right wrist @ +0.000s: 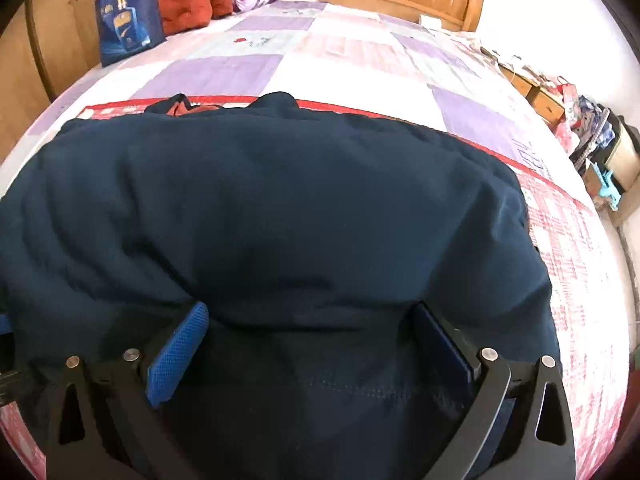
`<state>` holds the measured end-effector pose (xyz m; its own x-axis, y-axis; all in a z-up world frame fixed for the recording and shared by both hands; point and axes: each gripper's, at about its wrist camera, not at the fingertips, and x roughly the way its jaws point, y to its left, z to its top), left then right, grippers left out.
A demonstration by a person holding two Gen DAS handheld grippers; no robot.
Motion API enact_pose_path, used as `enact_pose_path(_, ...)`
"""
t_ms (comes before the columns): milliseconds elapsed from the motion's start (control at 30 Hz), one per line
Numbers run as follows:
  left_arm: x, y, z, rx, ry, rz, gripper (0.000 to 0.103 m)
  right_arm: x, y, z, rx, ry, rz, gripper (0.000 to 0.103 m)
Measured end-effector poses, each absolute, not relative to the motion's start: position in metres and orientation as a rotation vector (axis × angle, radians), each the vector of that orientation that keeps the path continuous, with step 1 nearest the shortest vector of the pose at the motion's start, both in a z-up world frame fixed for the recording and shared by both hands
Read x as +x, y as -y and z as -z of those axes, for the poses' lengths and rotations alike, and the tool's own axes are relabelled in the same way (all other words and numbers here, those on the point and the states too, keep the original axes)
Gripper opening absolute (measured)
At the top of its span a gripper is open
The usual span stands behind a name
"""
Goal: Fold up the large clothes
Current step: 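Press the folded jacket flat with both tools near the collar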
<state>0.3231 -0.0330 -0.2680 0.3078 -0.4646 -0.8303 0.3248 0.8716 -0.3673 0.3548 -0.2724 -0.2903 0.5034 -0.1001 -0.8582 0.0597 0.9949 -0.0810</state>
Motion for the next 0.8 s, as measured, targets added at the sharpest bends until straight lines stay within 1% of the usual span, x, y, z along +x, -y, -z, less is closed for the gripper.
enact_pose_path(100,0.319,0.051,0.245,-0.046,-1.077,0.599,0.103,0.355,0.276,0.288,-0.039,-1.024,0.098,0.103)
enact_pose_path(167,0.333,0.078,0.242,0.058,-1.023,0.632,0.103,0.357,0.280,0.285,-0.040,-1.016,0.103,0.103)
enact_pose_path(233,0.367,0.102,0.256,0.133,-1.038,0.612,0.103,0.360,0.280,0.281,-0.023,-1.004,0.113,0.103)
enact_pose_path(300,0.399,0.109,0.273,0.123,-1.071,0.573,0.103,0.364,0.281,0.275,0.004,-0.981,0.119,0.103)
enact_pose_path(400,0.430,0.099,0.285,0.069,-1.070,0.539,0.103,0.361,0.285,0.278,-0.006,-0.966,0.096,0.103)
enact_pose_path(467,0.437,0.099,0.283,0.094,-1.044,0.520,0.103,0.360,0.295,0.280,0.009,-0.966,0.097,0.103)
enact_pose_path(533,0.439,0.084,0.279,0.147,-1.001,0.485,0.103,0.357,0.308,0.281,0.036,-0.961,0.112,0.103)
enact_pose_path(600,0.464,0.071,0.280,0.170,-0.986,0.353,0.103,0.354,0.320,0.281,0.051,-0.955,0.130,0.103)
enact_pose_path(667,0.493,0.030,0.291,0.054,-1.052,0.273,0.103,0.352,0.330,0.283,0.065,-0.953,0.133,0.103)
enact_pose_path(733,0.503,0.013,0.297,0.026,-1.090,0.259,0.103,0.351,0.331,0.285,0.057,-0.962,0.122,0.103)
enact_pose_path(800,0.506,0.012,0.301,0.043,-1.110,0.250,0.103,0.353,0.324,0.281,0.011,-0.965,0.147,0.103)
